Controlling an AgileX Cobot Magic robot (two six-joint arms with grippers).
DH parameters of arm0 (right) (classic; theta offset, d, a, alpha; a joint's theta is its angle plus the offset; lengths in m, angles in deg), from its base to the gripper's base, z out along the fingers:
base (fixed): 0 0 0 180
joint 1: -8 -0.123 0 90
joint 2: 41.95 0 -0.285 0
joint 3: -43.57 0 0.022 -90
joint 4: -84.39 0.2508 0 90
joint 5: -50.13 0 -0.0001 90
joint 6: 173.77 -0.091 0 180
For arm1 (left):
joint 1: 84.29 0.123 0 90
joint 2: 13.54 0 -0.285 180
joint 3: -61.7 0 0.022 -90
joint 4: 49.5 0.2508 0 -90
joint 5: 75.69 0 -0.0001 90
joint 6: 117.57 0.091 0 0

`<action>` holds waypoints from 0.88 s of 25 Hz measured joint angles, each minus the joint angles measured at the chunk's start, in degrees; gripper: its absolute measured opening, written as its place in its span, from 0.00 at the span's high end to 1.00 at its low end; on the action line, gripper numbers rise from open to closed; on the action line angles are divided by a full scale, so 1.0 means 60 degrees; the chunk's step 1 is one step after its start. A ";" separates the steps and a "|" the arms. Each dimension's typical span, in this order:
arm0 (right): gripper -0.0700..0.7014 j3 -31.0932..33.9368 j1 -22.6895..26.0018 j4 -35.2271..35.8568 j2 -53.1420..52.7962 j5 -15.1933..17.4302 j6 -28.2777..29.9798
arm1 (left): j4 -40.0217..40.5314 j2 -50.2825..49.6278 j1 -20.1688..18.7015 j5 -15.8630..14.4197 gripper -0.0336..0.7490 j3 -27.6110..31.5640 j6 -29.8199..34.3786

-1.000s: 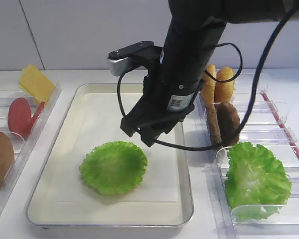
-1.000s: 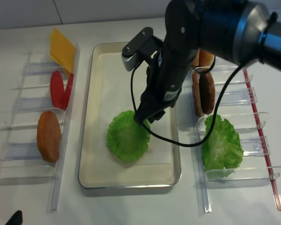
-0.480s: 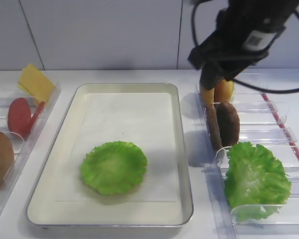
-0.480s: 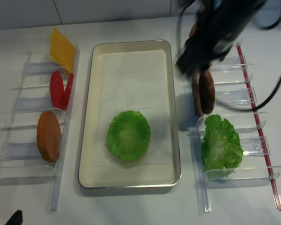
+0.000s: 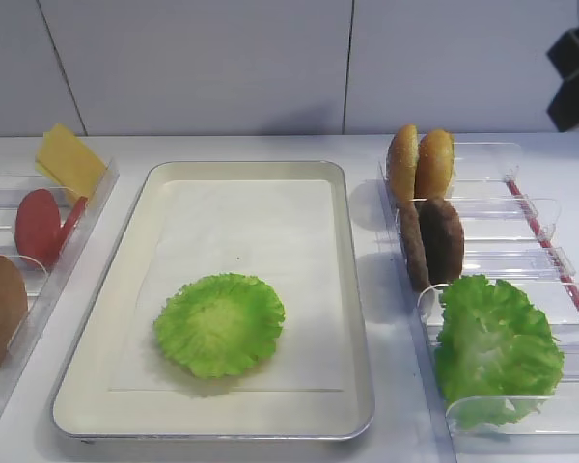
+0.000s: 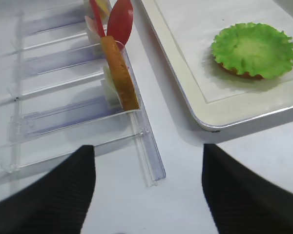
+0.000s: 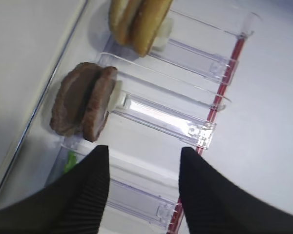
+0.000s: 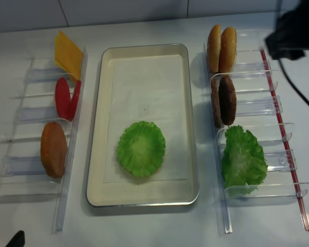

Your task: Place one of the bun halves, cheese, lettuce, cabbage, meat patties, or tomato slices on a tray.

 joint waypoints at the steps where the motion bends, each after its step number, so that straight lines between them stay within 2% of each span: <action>1: 0.42 0.0208 0.0147 0.0000 -0.0335 -0.0075 0.0000 | 0.0000 0.0000 0.0000 0.0000 0.35 0.0000 0.0000; 7: 0.42 0.1832 0.0333 -0.0159 -0.2072 -0.0159 -0.0150 | 0.0000 0.0000 0.0000 0.0000 0.35 0.0000 0.0000; 14: 0.42 0.4063 0.0333 -0.0760 -0.4128 -0.0212 -0.1179 | 0.0000 0.0000 0.0000 0.0000 0.35 0.0000 0.0000; 22: 0.42 0.5364 0.0333 -0.0975 -0.6896 0.0097 -0.1682 | 0.0000 0.0000 0.0000 0.0000 0.35 0.0000 0.0000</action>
